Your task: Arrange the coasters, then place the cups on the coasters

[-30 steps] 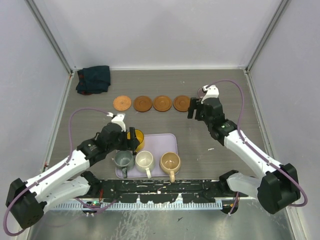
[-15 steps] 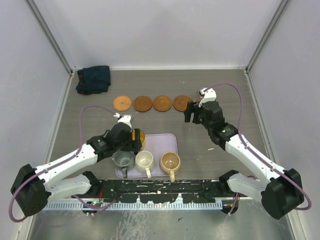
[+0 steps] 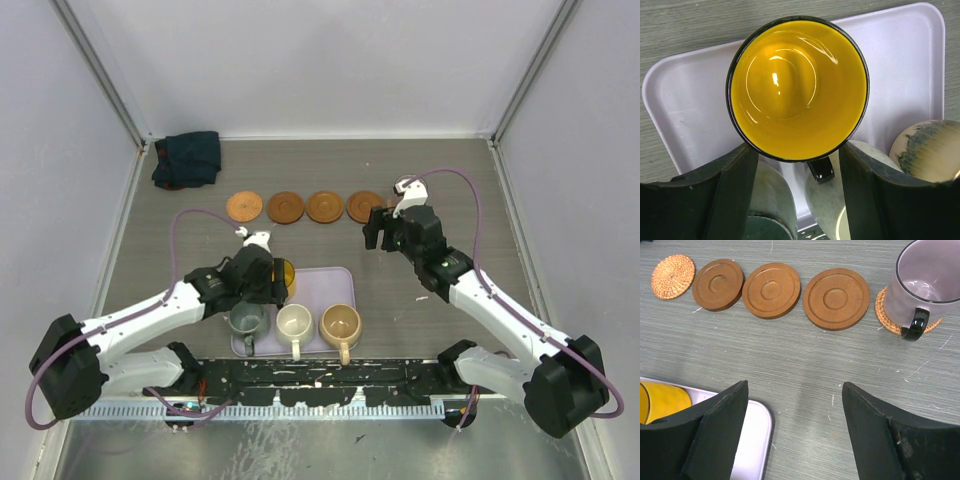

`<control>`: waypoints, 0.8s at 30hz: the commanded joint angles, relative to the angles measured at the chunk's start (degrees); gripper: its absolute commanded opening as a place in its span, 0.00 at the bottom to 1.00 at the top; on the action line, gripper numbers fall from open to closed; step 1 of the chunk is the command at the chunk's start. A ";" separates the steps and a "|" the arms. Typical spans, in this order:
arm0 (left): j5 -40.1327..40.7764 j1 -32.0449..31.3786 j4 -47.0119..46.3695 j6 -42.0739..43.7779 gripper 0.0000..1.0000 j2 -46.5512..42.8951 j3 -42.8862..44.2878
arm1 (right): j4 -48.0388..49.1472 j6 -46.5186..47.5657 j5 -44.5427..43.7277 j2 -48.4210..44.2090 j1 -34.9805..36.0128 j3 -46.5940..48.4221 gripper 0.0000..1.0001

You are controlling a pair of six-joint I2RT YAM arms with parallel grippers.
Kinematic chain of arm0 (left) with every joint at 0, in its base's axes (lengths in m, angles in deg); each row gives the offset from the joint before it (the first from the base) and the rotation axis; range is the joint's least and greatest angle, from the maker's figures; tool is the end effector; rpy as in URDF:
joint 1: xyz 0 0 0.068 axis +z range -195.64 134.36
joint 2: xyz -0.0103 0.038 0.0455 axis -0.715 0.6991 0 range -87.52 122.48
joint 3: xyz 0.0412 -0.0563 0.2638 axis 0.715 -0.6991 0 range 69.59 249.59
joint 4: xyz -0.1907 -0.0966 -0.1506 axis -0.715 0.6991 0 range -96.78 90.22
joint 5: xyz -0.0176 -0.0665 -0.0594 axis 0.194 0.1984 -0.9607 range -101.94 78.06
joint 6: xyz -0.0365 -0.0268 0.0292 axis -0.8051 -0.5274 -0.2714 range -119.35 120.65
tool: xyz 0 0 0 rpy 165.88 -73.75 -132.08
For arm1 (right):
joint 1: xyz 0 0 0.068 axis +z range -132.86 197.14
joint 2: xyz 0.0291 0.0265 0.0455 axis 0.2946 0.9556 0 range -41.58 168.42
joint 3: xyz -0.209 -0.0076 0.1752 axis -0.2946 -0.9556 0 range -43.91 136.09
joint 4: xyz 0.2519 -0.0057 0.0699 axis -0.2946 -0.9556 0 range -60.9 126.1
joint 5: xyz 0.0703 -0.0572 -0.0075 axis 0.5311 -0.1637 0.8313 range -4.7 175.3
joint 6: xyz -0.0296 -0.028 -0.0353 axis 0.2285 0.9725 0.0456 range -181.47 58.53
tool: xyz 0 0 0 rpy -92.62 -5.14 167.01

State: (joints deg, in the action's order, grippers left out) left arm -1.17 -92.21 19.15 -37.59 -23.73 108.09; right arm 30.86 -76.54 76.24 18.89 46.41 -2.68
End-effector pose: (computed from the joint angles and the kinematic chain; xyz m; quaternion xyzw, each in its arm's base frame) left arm 0.1552 -0.1543 0.2150 0.0371 0.9389 -0.1575 0.3037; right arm 0.2124 0.1126 0.2738 -0.0613 0.8372 0.1421 0.5246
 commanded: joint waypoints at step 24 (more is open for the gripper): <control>3.40 -1.37 -3.00 -0.16 0.73 -1.69 -0.20 | -20.72 -3.88 -8.71 -5.81 17.91 5.24 0.84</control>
State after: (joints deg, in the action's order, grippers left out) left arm -0.04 -93.57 19.21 -39.27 -22.59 107.59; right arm 18.01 -77.59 70.36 16.70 60.44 -2.07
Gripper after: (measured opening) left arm 0.725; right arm 0.809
